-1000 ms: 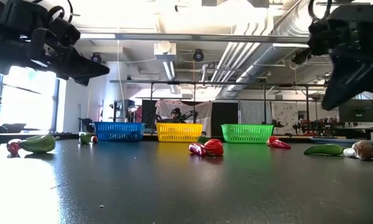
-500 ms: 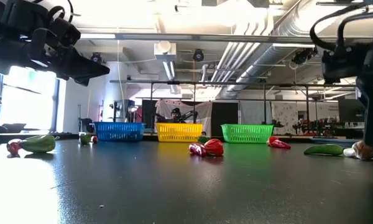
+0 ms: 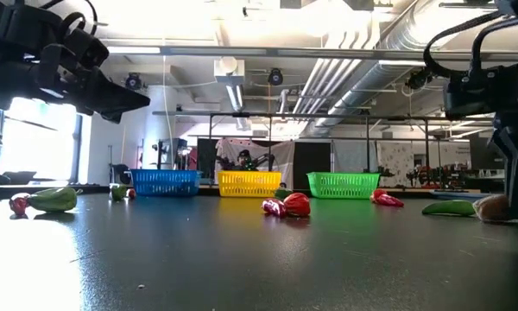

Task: Sort produce into baskets
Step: Put the brown mushroom into the blue bin

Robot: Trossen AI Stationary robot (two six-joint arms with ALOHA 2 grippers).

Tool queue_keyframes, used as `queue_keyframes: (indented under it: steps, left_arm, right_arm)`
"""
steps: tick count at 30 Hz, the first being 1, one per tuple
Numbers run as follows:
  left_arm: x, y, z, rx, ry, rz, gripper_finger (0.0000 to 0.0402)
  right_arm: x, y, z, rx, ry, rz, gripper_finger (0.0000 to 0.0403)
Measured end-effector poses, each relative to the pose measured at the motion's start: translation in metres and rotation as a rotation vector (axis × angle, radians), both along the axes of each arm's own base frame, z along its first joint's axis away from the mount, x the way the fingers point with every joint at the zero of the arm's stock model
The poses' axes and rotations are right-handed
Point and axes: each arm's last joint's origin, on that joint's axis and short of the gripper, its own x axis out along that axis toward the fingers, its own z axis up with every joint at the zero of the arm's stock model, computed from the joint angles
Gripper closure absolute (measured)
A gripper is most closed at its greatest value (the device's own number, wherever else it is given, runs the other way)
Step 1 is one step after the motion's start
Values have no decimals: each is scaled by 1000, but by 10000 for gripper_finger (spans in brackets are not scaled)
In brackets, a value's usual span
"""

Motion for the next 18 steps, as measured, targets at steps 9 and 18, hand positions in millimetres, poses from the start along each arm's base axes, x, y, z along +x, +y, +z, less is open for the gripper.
queue_keyframes:
  steps: [9,18]
  left_arm:
    - [1,0,11,24,-112,-1,402]
    - [1,0,15,48,-148,-1,402]
  right_arm:
    - [33,-1,20,-36,-263,177,398]
    - [95,-64,21,-278,-527,302,402]
